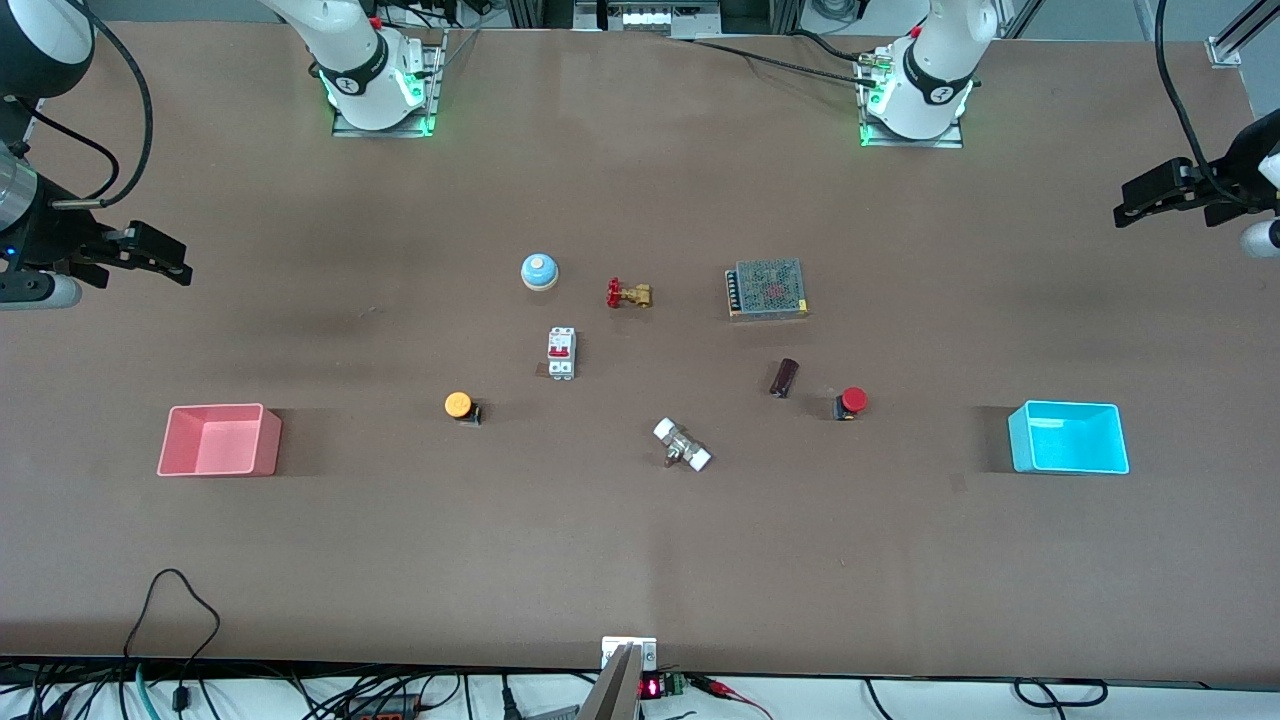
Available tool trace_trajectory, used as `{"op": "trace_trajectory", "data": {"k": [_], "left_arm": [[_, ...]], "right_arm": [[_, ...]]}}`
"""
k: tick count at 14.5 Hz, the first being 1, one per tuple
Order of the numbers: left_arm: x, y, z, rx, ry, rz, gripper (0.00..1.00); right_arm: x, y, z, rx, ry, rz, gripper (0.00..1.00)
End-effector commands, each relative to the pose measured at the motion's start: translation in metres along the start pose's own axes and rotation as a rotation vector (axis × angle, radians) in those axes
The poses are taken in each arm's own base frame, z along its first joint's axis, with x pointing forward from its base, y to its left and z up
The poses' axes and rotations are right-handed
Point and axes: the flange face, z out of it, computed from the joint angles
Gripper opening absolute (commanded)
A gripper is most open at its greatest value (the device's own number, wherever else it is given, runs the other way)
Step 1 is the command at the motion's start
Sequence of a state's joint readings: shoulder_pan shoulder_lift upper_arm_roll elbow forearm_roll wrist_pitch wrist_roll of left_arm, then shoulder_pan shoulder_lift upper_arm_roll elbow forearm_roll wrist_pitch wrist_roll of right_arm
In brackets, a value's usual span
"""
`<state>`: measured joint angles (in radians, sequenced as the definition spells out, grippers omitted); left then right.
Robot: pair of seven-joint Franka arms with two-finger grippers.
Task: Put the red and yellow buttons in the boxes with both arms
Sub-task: 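Move the right gripper to the yellow button while the left gripper reaches the red button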
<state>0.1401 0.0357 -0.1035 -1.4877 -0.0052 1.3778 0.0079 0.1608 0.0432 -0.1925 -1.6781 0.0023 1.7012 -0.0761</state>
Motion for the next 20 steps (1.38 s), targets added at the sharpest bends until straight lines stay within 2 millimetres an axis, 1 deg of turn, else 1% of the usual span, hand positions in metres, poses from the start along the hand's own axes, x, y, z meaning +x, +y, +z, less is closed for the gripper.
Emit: {"op": "trace_trajectory", "data": {"k": [1, 2, 5, 7, 9, 12, 13, 14, 15, 16, 17, 18, 19, 20], "left_arm": [[0.003, 0.002, -0.004, 0.007, 0.001, 0.026, 1.00], [0.003, 0.002, -0.004, 0.007, 0.001, 0.026, 1.00], [0.003, 0.003, -0.004, 0.007, 0.001, 0.029, 1.00], [0.003, 0.004, -0.004, 0.007, 0.001, 0.032, 1.00], [0.003, 0.005, -0.004, 0.015, 0.000, 0.032, 1.00], [0.002, 0.006, -0.006, 0.019, 0.001, 0.034, 1.00], [0.001, 0.003, -0.014, 0.018, 0.018, 0.029, 1.00], [-0.003, 0.000, -0.030, 0.018, 0.048, 0.022, 1.00], [-0.007, -0.003, -0.034, 0.017, 0.047, 0.025, 1.00], [-0.007, -0.003, -0.033, 0.008, 0.040, 0.029, 1.00], [0.003, -0.004, -0.023, 0.013, 0.035, 0.016, 1.00], [0.019, -0.004, -0.008, -0.008, 0.014, 0.016, 1.00], [0.031, 0.002, 0.007, -0.043, -0.008, 0.019, 1.00], [0.043, 0.009, 0.022, -0.038, -0.025, 0.021, 1.00]], "right_arm": [[-0.003, 0.000, -0.008, -0.001, -0.018, 0.009, 1.00], [-0.003, 0.000, -0.010, 0.000, -0.014, 0.009, 1.00], [-0.001, -0.002, -0.008, 0.001, -0.017, 0.012, 1.00], [0.005, 0.002, 0.005, 0.001, -0.033, 0.022, 1.00], [0.011, -0.001, 0.011, -0.001, -0.024, 0.017, 1.00], [0.032, -0.007, 0.054, -0.013, -0.068, 0.009, 1.00], [0.039, -0.009, 0.062, -0.010, -0.054, 0.007, 1.00], [0.044, -0.016, 0.071, -0.007, -0.045, -0.002, 1.00], [0.046, -0.028, 0.082, -0.009, -0.069, -0.021, 1.00], [0.048, -0.041, 0.091, -0.013, -0.083, -0.040, 1.00], [0.053, -0.052, 0.104, -0.016, -0.097, -0.055, 1.00], [0.056, -0.066, 0.112, -0.018, -0.096, -0.076, 1.00], [0.061, -0.083, 0.121, -0.020, -0.087, -0.092, 1.00], [0.064, -0.106, 0.137, -0.011, -0.092, -0.093, 1.00]]}}
